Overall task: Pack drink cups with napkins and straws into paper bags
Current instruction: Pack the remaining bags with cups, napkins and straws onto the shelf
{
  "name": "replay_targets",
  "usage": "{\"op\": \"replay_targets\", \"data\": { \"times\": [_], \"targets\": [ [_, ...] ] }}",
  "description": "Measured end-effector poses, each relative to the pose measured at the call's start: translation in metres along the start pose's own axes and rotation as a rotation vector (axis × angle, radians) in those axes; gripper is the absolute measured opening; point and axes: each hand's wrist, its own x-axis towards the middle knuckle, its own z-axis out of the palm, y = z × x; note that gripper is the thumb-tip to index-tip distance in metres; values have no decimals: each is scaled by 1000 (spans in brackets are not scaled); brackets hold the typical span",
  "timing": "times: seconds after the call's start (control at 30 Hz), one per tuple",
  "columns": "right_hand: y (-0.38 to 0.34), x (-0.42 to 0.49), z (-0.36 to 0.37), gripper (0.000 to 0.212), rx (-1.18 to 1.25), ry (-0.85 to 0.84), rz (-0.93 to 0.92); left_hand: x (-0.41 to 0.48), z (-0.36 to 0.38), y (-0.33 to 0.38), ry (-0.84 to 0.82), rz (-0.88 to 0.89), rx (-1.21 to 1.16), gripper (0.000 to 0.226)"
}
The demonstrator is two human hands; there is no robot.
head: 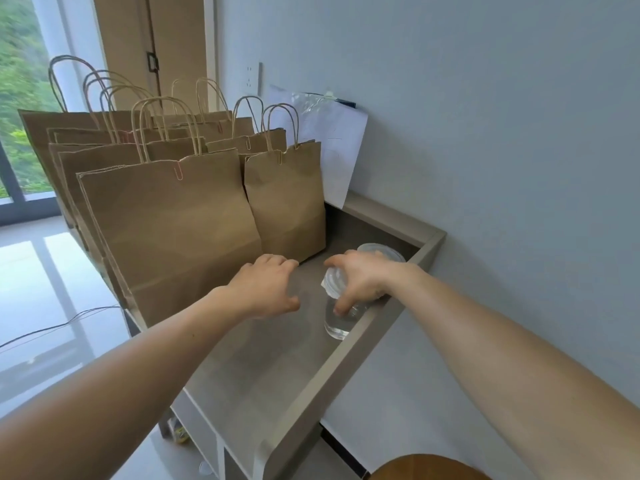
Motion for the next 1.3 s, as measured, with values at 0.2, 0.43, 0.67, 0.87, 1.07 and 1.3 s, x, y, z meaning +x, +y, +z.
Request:
{"op": "replay_targets", "data": {
  "times": [0.2,0.43,0.67,0.87,1.07,1.3],
  "targets": [
    [4,-32,-34,106,192,266,-26,3,-32,9,44,20,8,78],
    [57,-131,-79,95,419,588,37,5,-67,69,127,127,8,75],
    [148,-255,-25,95,399,603,267,-2,-48,202,104,333,-10,71],
    [215,-340,95,98,448,442,506,-32,41,331,-75,531,-28,77],
    [249,-394,213,103,552,278,659,-94,168,409,-435,575,2,82],
    [246,-395,292,99,612,247,668,-160,263,405,-848,504,86,101]
  ]
}}
